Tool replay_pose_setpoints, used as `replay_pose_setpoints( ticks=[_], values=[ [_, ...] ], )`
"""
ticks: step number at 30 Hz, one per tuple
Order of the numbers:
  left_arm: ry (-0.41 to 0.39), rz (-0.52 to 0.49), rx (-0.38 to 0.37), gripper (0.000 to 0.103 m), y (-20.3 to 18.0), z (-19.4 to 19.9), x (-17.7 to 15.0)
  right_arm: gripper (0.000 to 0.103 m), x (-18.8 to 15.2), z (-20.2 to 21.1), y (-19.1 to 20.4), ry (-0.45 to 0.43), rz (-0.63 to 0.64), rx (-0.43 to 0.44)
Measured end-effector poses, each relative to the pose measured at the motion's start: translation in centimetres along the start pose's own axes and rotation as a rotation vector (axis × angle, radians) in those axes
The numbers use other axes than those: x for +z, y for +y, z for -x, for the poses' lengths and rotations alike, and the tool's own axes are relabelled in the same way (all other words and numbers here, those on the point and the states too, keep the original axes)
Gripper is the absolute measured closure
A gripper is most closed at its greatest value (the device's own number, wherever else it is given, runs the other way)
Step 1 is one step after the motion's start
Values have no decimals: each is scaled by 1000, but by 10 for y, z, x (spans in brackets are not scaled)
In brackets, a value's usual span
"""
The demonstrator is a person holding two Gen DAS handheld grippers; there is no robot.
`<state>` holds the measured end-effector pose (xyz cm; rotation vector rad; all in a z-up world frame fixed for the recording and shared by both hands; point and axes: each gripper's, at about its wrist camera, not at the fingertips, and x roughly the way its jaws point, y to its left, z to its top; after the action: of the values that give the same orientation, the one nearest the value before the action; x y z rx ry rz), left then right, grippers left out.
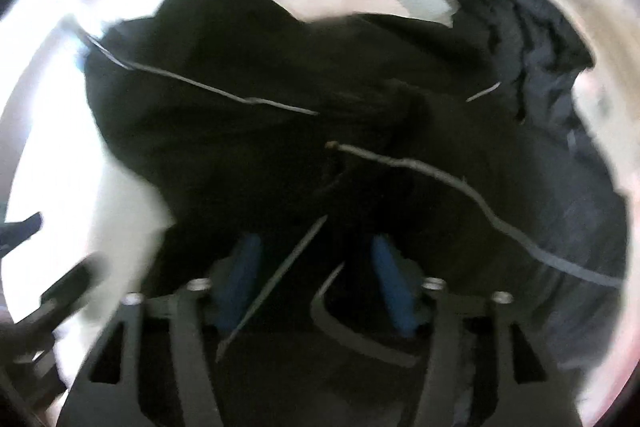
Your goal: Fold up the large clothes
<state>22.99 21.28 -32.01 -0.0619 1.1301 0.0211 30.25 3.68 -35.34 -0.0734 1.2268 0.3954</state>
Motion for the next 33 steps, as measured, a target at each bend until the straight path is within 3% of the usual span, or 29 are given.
replay_pose_setpoints(
  ticks=[3, 6, 8, 9, 10, 12, 13, 14, 16, 19, 22, 24, 27, 33],
  values=[
    [-13, -28, -68, 30, -19, -2, 17, 36, -19, 48, -25, -79, -37, -32],
    [-10, -54, -213, 30, -43, -17, 35, 36, -38, 73, -90, -126, -152, -184],
    [14, -48, -306, 30, -58, -35, 48, 36, -49, 68, -142, -92, -254, -327],
    [23, -43, -345, 30, -66, -46, 55, 42, -55, 63, -165, -69, -304, -363],
    [30, -39, -385, 30, -74, -57, 62, 53, -61, 58, -188, -58, -353, -379],
    [62, -24, -418, 31, -85, -81, 74, 54, -73, 45, -222, -25, -427, -396],
    [91, -23, -438, 39, -91, -96, 79, 54, -79, 38, -234, -5, -460, -399],
    [124, -28, -450, 58, -96, -110, 82, 54, -84, 33, -240, 6, -489, -378],
    [156, -49, -432, 78, -106, -125, 89, 54, -87, 24, -245, 18, -505, -356],
    [111, -37, -503, 83, -101, -113, 96, 54, -82, 23, -238, 24, -444, -393],
    [35, 29, -603, 83, -78, -89, 102, 52, -77, 44, -241, -49, -461, -345],
    [68, 54, -568, 82, -66, -100, 104, 49, -73, 49, -250, -67, -482, -366],
    [212, 54, -508, 81, -66, -146, 92, 50, -71, 16, -266, 49, -493, -388],
    [180, 91, -530, 74, -61, -142, 84, 47, -64, -1, -268, 81, -446, -435]
  ],
)
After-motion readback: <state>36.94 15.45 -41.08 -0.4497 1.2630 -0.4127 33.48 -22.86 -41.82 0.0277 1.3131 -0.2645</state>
